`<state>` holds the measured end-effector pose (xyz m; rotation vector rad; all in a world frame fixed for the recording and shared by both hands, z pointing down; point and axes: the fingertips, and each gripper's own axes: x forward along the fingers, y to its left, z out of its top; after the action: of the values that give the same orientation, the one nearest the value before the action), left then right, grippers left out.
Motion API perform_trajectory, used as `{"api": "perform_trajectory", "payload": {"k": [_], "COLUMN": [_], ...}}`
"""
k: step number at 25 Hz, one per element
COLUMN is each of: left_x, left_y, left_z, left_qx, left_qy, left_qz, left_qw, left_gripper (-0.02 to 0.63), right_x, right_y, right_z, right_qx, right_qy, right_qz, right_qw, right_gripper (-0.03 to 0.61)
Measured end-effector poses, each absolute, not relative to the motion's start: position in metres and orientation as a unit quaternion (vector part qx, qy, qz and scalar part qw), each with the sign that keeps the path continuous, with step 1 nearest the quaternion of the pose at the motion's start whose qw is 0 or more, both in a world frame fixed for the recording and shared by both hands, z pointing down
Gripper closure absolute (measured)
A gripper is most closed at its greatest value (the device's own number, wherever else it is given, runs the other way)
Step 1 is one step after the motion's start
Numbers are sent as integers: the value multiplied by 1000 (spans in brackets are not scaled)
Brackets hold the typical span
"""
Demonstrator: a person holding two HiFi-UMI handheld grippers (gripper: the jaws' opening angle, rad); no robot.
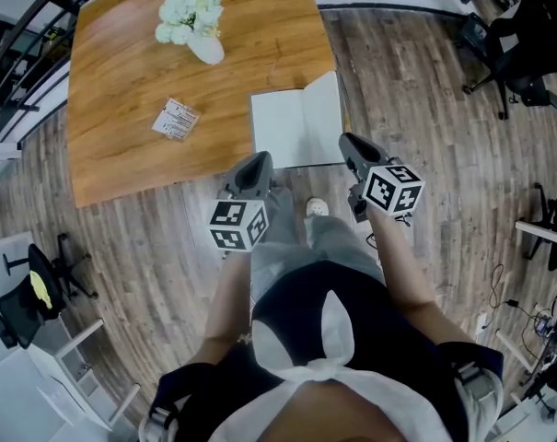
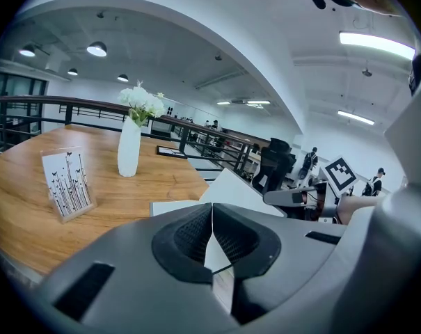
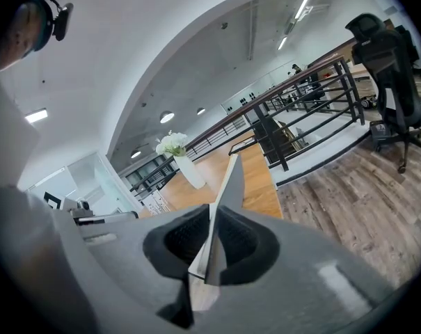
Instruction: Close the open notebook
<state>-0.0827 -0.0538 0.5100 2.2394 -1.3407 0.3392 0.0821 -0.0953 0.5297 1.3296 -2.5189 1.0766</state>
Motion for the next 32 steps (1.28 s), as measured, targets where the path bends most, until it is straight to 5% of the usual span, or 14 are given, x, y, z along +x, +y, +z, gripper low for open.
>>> {"api": "perform_trajectory", "payload": {"k": [32], "left_x": [-93], "left_y": [-34], "left_z": [515], "left_qx": [816], "left_qy": [-504], "left_qz": [116], "left_qw": [260], "left_gripper": [594], "right_x": [45], "right_y": [-93], "right_z": [518], "right_qx": [385], "right_qy": [-848], "right_qz": [365], "right_qw": [0], "right_gripper": [537]}}
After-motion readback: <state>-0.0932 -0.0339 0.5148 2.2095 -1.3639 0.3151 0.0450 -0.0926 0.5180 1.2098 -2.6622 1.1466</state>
